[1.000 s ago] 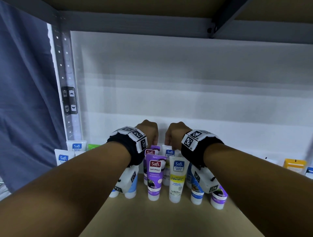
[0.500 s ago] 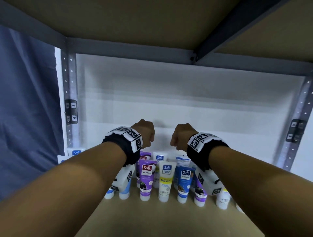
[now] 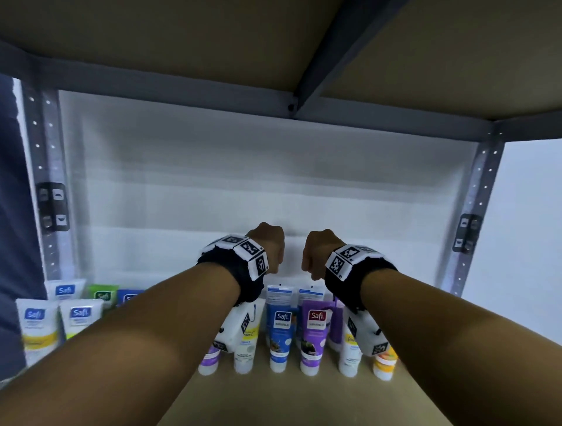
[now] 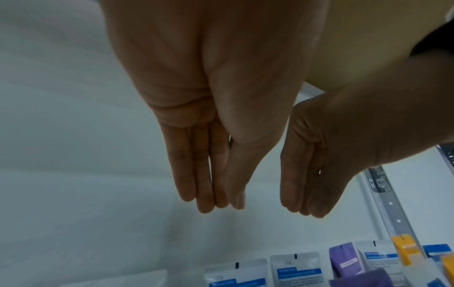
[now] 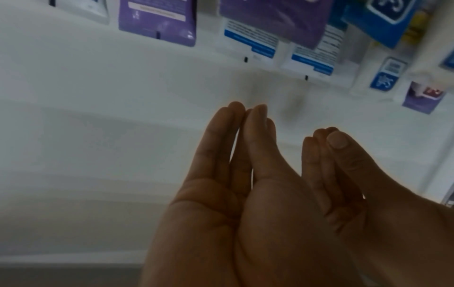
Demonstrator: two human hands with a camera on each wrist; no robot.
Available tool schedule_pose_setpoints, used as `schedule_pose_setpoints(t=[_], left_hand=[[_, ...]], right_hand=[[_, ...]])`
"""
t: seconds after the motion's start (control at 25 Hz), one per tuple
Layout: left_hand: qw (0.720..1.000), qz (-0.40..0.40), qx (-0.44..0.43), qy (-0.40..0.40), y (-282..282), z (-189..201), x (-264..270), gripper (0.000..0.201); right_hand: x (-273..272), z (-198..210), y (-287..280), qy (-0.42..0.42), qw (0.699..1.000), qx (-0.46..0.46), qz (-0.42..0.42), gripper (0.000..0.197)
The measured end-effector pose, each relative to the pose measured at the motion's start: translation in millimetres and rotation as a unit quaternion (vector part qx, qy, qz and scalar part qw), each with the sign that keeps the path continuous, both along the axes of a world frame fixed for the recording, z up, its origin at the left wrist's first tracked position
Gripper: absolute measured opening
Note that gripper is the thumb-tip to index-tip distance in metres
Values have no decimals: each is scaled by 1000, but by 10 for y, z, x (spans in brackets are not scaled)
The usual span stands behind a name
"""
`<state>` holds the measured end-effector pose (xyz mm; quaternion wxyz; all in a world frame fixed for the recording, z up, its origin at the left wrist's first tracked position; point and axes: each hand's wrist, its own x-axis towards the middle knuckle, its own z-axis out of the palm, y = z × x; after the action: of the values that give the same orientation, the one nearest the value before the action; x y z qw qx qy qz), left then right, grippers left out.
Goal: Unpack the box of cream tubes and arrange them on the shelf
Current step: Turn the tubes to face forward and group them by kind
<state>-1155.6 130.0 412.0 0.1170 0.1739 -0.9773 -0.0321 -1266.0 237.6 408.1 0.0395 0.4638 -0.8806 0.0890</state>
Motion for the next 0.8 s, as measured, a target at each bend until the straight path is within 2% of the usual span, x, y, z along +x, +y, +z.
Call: schedule_pose_setpoints(t=[0.12,0.28,0.36,0.52,0.64,0.8], left_hand=[[999,3,20,-26,31,-78,-233,23],[997,-32,-24,-71,19,-276,-447,24],[995,-42,-32,-88,15,-337,-492,23],[991,-53,-32,-116,18,-345,-523,15],[987,-68,-18,-142,18,-301,-506,22],[988,-62,-4,-140,7,-295,-475,25]], right_hand=[[-157,-142,-26,7,1000,20,-3,24],[-343,-277,-73,-25,999,46,4,21],[-396,-371,-87,-2,999,35,27,18],[-515,-554,-121,48,997,33,51,29],[-546,-548,-110,57,996,34,64,33],[-465,-484,-47,40,996,54,59,28]])
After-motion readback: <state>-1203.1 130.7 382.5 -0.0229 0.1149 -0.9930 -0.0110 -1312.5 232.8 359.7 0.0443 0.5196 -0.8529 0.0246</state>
